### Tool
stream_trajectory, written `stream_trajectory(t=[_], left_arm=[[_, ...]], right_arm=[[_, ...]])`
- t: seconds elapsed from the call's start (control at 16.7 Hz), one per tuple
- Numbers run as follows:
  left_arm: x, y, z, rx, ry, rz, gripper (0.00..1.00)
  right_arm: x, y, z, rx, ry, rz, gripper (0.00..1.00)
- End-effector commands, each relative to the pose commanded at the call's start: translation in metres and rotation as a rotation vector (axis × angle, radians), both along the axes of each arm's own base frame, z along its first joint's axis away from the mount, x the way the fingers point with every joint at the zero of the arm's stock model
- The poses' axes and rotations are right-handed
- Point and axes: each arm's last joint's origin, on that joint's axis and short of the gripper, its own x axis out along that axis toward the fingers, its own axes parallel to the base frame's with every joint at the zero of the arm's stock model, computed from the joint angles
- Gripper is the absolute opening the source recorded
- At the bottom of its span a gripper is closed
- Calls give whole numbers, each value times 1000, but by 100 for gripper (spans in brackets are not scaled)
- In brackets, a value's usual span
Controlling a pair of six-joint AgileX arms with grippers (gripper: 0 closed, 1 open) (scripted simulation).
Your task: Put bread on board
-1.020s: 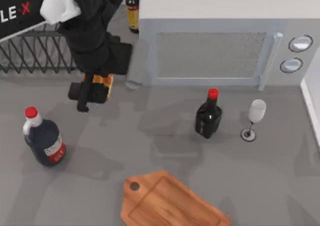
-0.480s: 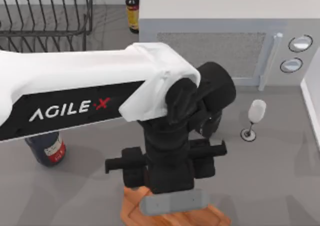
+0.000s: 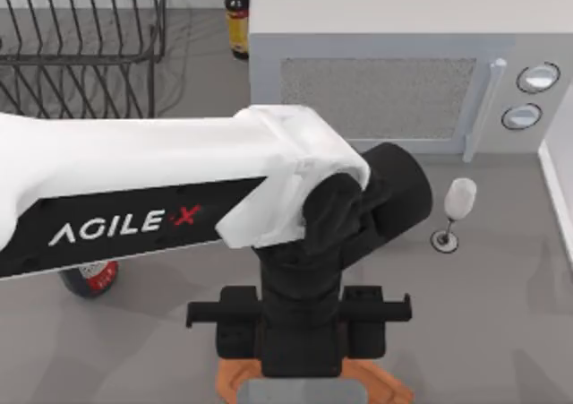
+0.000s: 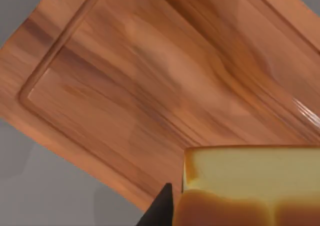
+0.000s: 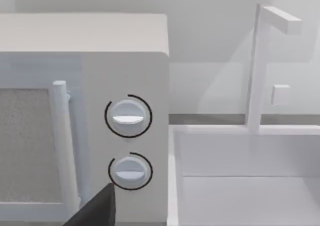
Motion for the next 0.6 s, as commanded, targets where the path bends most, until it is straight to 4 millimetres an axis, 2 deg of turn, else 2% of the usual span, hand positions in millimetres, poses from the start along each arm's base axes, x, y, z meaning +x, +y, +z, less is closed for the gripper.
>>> stream_trajectory(t=[0.24, 0.6], left_arm=[[1, 0, -3, -2, -8, 7, 0], [0, 0, -19, -6, -4, 4, 0]], right_arm=[[0, 0, 0, 0, 0, 0, 100], [0, 0, 0, 0, 0, 0, 100]])
